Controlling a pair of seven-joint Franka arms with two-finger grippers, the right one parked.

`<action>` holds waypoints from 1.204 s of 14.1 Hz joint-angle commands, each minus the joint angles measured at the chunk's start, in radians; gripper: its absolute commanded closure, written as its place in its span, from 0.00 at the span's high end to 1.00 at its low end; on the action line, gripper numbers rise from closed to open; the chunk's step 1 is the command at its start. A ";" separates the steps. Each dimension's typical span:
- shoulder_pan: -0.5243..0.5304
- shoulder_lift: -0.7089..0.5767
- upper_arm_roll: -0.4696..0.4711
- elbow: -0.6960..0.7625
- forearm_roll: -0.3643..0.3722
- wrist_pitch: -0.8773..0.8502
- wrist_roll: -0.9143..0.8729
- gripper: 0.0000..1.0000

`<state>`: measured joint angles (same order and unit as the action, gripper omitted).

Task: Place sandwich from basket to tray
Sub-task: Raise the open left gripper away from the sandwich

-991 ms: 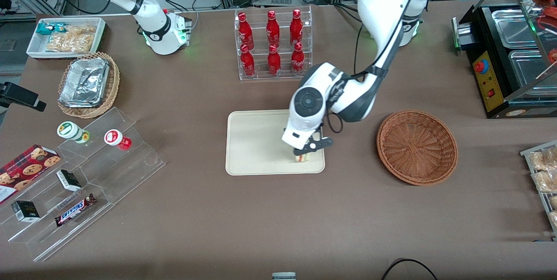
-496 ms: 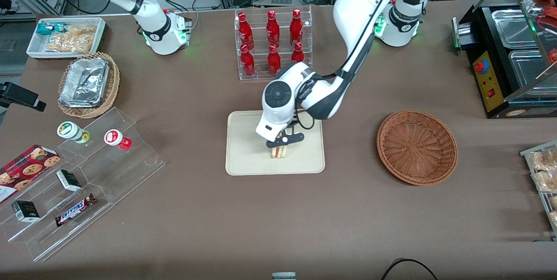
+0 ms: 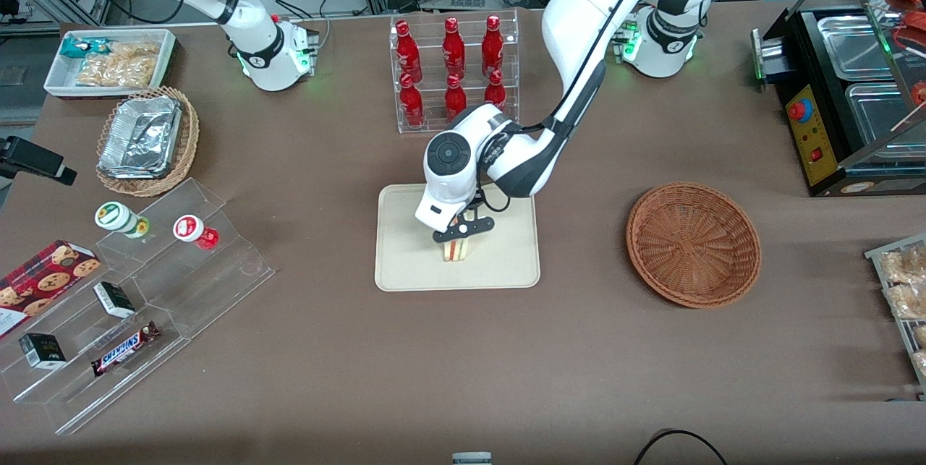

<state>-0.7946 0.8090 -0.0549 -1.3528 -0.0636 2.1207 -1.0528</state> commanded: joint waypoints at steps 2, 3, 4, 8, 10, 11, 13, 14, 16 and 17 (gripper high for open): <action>-0.020 -0.002 0.015 0.026 0.016 0.002 -0.019 1.00; -0.026 -0.014 0.017 0.026 0.018 -0.002 -0.019 1.00; -0.025 -0.036 0.018 0.023 0.019 -0.005 -0.021 1.00; -0.014 -0.120 0.024 0.024 0.112 -0.140 -0.025 1.00; 0.011 -0.163 0.030 0.018 0.117 -0.246 -0.043 1.00; 0.027 -0.184 0.032 -0.006 0.119 -0.258 -0.042 1.00; 0.087 -0.256 0.030 -0.098 0.117 -0.249 0.015 1.00; 0.109 -0.292 0.030 -0.141 0.113 -0.249 0.063 1.00; 0.181 -0.367 0.030 -0.231 0.110 -0.249 0.150 1.00; 0.211 -0.399 0.030 -0.268 0.107 -0.249 0.205 1.00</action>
<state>-0.6397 0.5271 -0.0158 -1.4862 0.0449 1.8683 -0.9307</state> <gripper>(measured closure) 0.000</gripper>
